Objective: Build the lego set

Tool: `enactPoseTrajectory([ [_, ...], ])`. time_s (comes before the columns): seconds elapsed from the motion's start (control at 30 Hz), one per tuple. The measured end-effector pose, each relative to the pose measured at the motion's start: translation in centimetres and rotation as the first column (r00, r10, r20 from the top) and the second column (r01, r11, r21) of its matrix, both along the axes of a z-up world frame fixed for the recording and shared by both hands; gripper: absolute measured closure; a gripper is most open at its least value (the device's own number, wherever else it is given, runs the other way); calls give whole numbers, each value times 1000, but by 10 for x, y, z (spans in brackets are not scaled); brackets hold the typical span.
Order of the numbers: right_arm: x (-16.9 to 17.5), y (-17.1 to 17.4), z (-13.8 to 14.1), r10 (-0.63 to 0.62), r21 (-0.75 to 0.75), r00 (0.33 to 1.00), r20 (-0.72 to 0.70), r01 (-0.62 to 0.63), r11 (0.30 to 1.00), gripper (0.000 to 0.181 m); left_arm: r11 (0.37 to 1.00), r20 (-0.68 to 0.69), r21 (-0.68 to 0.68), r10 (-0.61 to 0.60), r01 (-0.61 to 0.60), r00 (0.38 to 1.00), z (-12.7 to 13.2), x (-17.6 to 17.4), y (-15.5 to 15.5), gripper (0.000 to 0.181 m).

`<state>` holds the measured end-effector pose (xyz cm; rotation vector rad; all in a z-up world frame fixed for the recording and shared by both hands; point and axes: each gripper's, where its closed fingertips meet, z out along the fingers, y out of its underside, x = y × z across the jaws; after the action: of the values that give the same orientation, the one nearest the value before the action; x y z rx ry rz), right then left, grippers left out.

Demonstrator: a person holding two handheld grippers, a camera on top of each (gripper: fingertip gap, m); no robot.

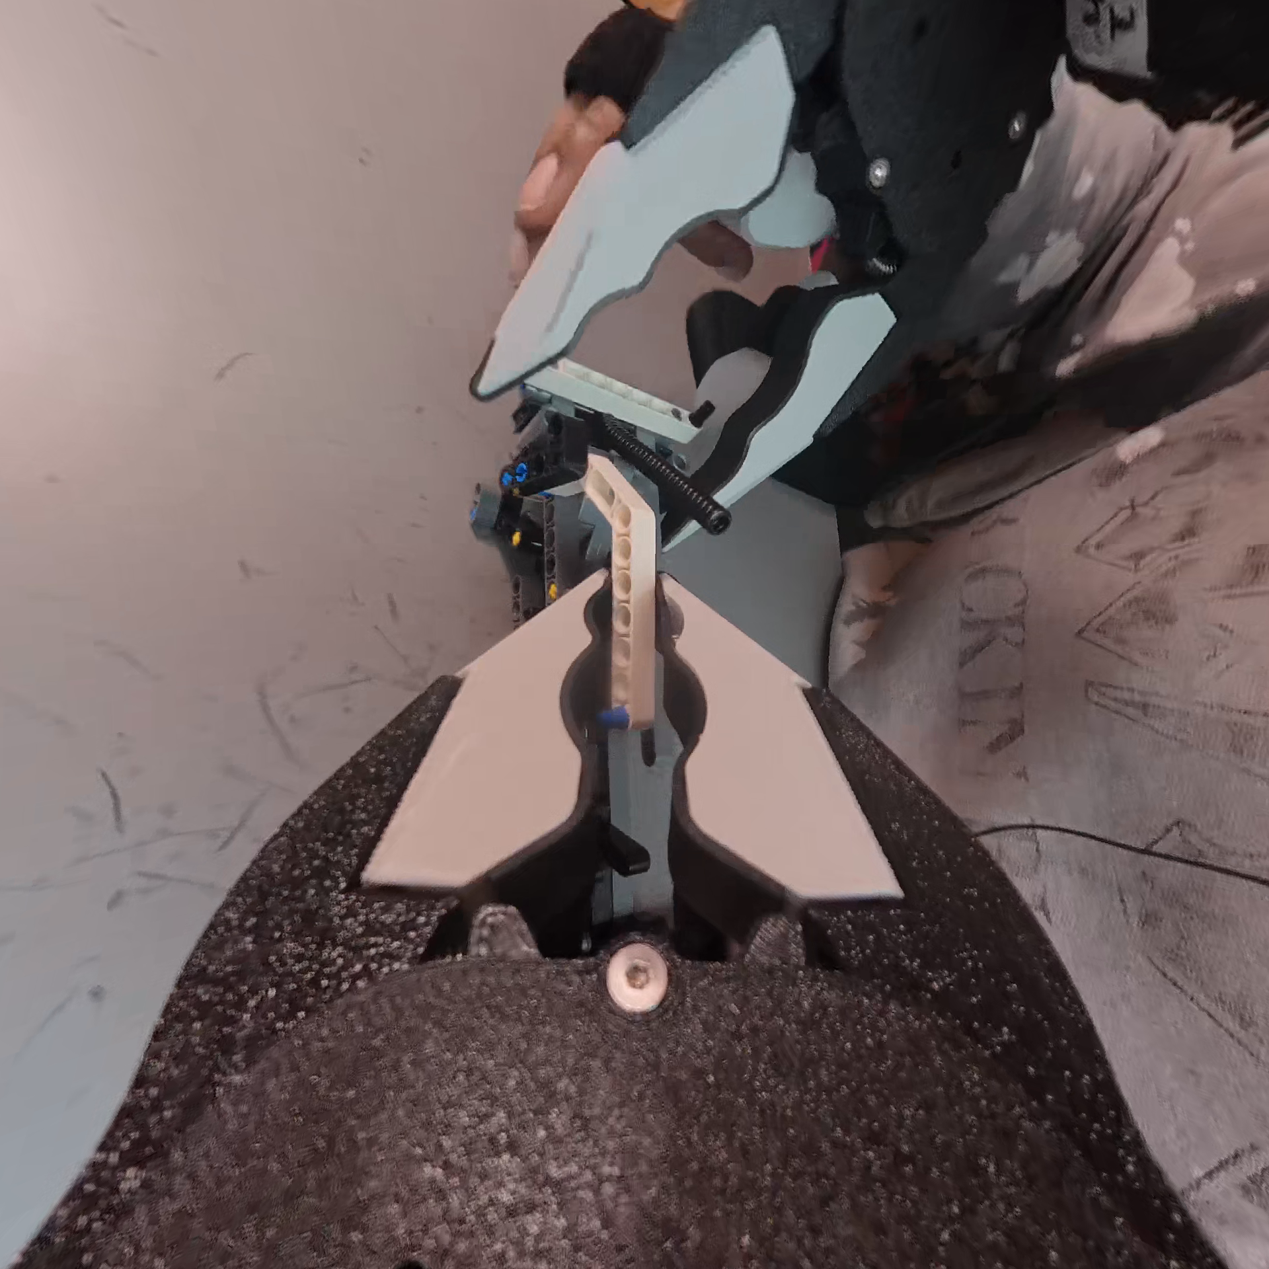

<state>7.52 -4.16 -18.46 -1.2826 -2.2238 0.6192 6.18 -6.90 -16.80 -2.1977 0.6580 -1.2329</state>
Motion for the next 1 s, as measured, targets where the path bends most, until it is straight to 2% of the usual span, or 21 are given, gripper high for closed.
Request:
enactPoseTrajectory([
  [0.1,-2,19,13,-91,101,994,-59,96,990,107,996,57,-47,80,-77,995,2,-4,8,172],
  [0.17,7,30,17,-227,103,971,-72,234,967,106,993,56,-54,106,-103,993,0,-4,8,172],
  [0.2,12,32,16,-308,70,949,-71,313,947,107,992,60,-50,115,-112,992,0,-4,7,172],
  [0.27,19,19,11,-456,-95,889,-43,450,888,106,990,65,-56,133,-130,989,0,-3,7,172],
  [0.33,20,7,4,-483,-159,874,-50,471,868,107,990,64,-66,128,-124,990,0,-2,5,172],
  [0.37,19,11,3,-465,-96,881,-90,457,884,115,990,60,-71,124,-120,990,0,0,4,172],
  [0.43,20,20,-2,-314,82,944,-104,323,943,128,990,48,-82,120,-115,992,1,3,2,172],
  [0.53,14,29,-3,-78,138,995,-66,86,987,127,987,30,-86,137,-134,990,2,9,-1,172],
  [0.63,2,36,-4,178,169,984,-32,-170,971,128,983,34,-103,157,-153,987,-2,22,-6,172],
  [0.73,-15,45,-5,323,232,946,34,-321,918,128,962,80,-135,251,-239,965,-6,27,2,170],
  [0.83,-22,60,3,300,299,950,85,-311,902,120,930,153,-155,356,-333,922,-1,20,10,177],
  [0.93,-18,55,28,167,118,986,-25,-163,980,115,912,240,-170,405,-372,882,7,16,11,177],
  [1.0,-14,43,45,83,-9,989,-122,-85,996,118,904,354,-231,424,-361,834,22,15,12,177],
])
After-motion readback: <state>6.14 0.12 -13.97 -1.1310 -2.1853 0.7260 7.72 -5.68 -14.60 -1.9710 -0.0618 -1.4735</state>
